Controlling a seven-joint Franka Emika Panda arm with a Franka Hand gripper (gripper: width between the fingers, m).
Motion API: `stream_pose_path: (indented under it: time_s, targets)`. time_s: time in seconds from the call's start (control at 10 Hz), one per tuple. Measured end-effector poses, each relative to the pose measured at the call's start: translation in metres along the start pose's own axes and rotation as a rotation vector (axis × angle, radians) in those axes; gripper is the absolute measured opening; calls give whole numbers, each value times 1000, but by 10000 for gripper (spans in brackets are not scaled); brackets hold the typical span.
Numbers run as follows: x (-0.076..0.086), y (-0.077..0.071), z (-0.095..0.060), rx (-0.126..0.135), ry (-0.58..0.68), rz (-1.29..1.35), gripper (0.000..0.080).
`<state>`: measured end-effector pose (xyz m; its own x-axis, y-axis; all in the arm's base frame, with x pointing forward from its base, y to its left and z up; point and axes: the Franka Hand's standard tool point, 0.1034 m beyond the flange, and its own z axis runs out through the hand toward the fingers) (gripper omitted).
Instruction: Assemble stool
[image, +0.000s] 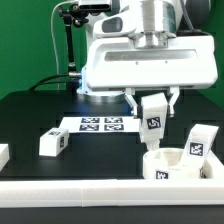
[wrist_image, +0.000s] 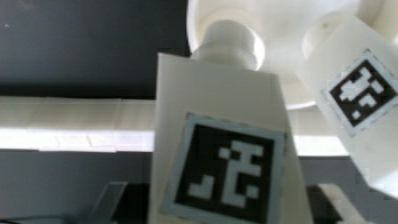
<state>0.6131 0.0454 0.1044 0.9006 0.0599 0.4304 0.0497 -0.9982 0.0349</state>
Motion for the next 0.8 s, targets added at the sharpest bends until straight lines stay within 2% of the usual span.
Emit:
stream_pose_path:
  time_s: [0.1,0.5,0.7,0.8]
  targets:
    - [2,-4,2,0,-6,-27,325]
    - [2,-1,4,-8,22,-26,325]
    - [6,5,5,-36,133,-72,325]
    - [4,5,8,-35,110,-87,325]
